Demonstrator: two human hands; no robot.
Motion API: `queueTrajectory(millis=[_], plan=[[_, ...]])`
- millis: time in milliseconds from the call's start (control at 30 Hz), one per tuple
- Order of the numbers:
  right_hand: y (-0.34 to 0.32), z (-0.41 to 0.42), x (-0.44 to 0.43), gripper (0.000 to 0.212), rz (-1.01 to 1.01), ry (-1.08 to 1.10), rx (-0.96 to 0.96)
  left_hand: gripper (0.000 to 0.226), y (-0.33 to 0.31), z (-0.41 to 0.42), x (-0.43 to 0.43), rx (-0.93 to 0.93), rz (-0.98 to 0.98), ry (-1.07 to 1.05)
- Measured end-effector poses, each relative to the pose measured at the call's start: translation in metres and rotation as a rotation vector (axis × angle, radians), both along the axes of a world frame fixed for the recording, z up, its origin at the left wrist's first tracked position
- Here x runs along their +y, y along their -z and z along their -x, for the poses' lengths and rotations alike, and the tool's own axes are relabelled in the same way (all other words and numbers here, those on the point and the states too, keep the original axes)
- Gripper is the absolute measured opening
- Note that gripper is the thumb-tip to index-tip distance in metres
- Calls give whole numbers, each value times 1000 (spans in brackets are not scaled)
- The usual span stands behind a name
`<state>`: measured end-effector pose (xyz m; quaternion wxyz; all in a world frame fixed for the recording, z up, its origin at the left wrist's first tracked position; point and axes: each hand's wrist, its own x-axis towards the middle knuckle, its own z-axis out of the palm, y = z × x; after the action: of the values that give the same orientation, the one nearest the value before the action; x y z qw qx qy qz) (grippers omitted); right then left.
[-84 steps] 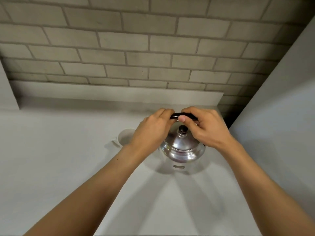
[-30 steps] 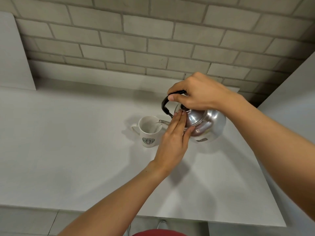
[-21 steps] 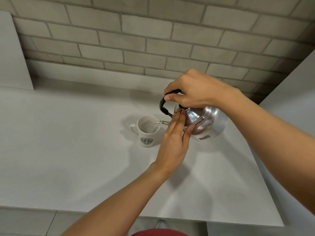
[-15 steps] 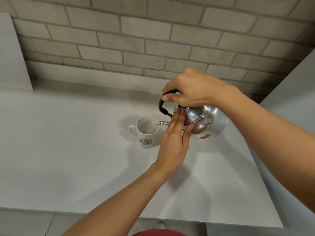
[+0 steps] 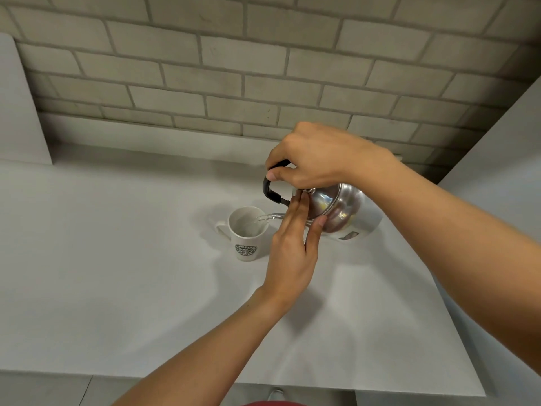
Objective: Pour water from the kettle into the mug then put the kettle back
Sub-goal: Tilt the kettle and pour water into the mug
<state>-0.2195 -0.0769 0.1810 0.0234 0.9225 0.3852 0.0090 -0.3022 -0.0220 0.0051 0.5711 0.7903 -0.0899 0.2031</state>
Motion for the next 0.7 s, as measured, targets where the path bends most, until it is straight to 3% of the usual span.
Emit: queueTrajectory(millis=[700], plan=[[-10,0,8,26,45,-21,-18,54,-12,5,-5,32,70,-16]])
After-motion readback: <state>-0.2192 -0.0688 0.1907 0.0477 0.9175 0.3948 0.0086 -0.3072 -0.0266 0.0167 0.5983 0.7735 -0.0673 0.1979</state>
